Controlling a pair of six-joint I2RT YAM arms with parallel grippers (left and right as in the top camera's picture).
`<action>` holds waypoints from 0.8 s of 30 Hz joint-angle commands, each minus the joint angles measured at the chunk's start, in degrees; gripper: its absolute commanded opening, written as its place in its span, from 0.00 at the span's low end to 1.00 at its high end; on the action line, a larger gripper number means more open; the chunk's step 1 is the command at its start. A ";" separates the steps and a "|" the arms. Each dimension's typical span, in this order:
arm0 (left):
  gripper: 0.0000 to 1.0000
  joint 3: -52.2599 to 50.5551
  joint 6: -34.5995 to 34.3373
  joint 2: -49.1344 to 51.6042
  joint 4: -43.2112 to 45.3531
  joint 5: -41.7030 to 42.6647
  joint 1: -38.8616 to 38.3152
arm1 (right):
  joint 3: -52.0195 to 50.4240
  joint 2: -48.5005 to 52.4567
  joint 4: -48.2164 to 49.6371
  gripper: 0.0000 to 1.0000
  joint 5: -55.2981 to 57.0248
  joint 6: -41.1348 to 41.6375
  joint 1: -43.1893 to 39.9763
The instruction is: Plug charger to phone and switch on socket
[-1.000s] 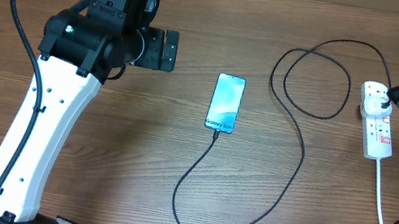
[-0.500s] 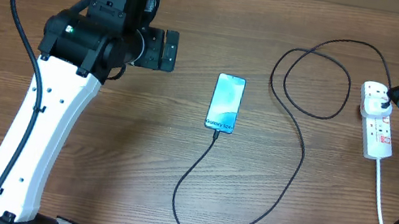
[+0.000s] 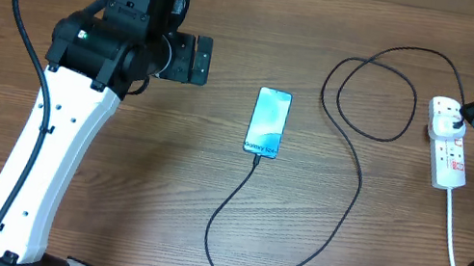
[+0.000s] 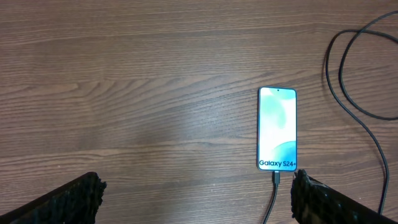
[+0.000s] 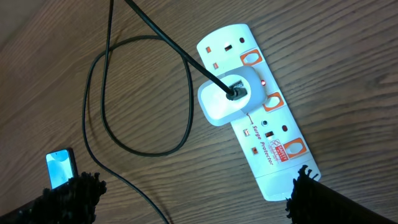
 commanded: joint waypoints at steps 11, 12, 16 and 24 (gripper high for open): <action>1.00 -0.74 1.07 -1.05 1.62 -1.68 -0.04 | 1.03 -0.26 0.26 1.00 0.20 0.20 -0.11; 1.00 -1.25 1.07 -1.64 2.38 -2.08 -0.04 | 1.03 -0.26 0.26 1.00 0.20 0.20 -0.11; 1.00 -6.32 1.33 -5.95 8.09 -2.93 -0.02 | 1.03 -0.26 0.26 1.00 0.20 0.20 -0.11; 1.00 -21.03 1.81 -16.15 20.52 -2.91 -0.02 | 1.03 -0.26 0.26 1.00 0.20 0.20 -0.11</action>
